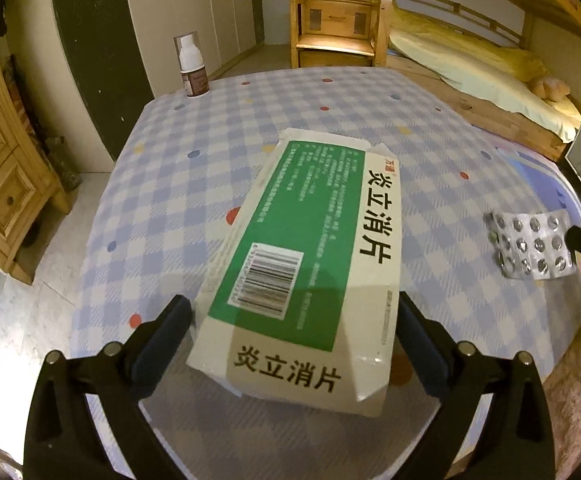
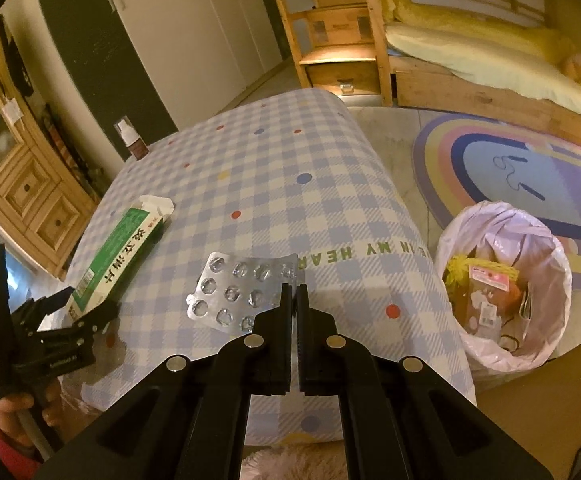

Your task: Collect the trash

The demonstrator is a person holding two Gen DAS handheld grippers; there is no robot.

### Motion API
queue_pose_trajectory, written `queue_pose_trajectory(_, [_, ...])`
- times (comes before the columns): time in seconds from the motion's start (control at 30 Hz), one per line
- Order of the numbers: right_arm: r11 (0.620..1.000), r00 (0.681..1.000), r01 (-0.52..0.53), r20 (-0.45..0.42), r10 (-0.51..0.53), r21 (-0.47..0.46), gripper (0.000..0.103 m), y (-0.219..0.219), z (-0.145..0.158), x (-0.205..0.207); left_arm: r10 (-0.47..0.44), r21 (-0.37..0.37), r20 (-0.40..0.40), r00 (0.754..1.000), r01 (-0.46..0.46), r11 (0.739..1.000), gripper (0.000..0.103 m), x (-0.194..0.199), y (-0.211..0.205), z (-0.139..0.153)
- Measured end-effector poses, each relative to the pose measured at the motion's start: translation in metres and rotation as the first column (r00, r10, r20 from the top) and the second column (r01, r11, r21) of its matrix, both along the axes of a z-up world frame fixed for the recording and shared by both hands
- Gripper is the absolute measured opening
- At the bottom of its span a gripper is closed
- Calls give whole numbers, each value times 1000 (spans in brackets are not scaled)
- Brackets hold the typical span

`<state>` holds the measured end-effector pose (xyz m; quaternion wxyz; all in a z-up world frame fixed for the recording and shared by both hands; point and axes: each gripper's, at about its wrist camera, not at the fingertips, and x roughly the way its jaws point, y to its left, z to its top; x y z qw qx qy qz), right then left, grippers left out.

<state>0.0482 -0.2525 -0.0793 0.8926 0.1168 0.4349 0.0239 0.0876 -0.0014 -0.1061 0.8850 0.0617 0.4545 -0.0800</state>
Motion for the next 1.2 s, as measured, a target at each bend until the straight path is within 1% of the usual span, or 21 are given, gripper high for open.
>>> queue_pose_trajectory(0.07, [1000,1000,-1,4,1,-5,2,1,2,-1,5,1,12,1000,-5,1000,88,-3,1,3])
queue_pose_trajectory(0.13, [1000,1000,-3,10,3,-9,2,2,4,-3,8,-13,22,1000,-8,1000,88,-8,3,7])
queue_pose_trajectory(0.33, [999,999,0,33,1,-39,1,4,19,-9,7,-30,100,995,-4,1000,88,-31,0,33])
queue_pose_trajectory(0.47, [998,997,24,70,-20,-53,0,-1,36,-17,-23,-34,148,989,28,999,88,-43,-13,53])
queue_pose_trajectory(0.6, [997,994,50,95,-45,-51,0,-13,49,-26,-58,-32,175,983,65,997,88,-49,-30,66])
queue_pose_trajectory(0.7, [997,998,38,56,-34,-61,0,-21,44,-26,-94,-23,183,979,100,995,88,-52,-47,69])
queue_pose_trajectory(0.8, [998,1000,8,4,-8,-66,6,-18,31,-25,-106,-5,187,977,109,994,88,-51,-56,67])
queue_pose_trajectory(0.83, [998,1000,-5,-11,4,-67,11,-16,25,-24,-107,4,187,977,108,994,88,-51,-58,66])
queue_pose_trajectory(0.87, [998,1000,-10,-22,9,-69,21,-14,21,-23,-107,11,186,977,106,994,88,-51,-59,64])
queue_pose_trajectory(0.9, [997,999,-21,-39,18,-73,27,-10,15,-22,-105,14,183,977,104,994,88,-50,-59,63])
queue_pose_trajectory(0.93, [997,999,-26,-43,22,-76,36,-8,12,-21,-103,15,181,978,102,995,88,-51,-59,63])
queue_pose_trajectory(1.0, [995,998,-34,-58,29,-89,43,-4,8,-18,-93,20,182,979,91,996,88,-51,-57,63])
queue_pose_trajectory(1.07, [993,997,-40,-72,32,-115,56,1,3,-12,-86,19,182,980,84,996,88,-52,-55,64])
queue_pose_trajectory(1.1, [991,996,-39,-81,29,-127,59,2,1,-8,-80,16,181,980,78,997,88,-51,-53,64])
queue_pose_trajectory(1.13, [990,996,-37,-87,26,-134,66,4,0,-6,-75,13,181,981,74,997,88,-51,-52,64])
queue_pose_trajectory(1.17, [990,995,-37,-97,24,-139,70,6,-2,-3,-71,11,180,981,71,997,88,-50,-51,64])
queue_pose_trajectory(1.2, [989,994,-39,-105,24,-143,70,8,-4,-1,-67,9,179,982,67,998,88,-50,-49,64])
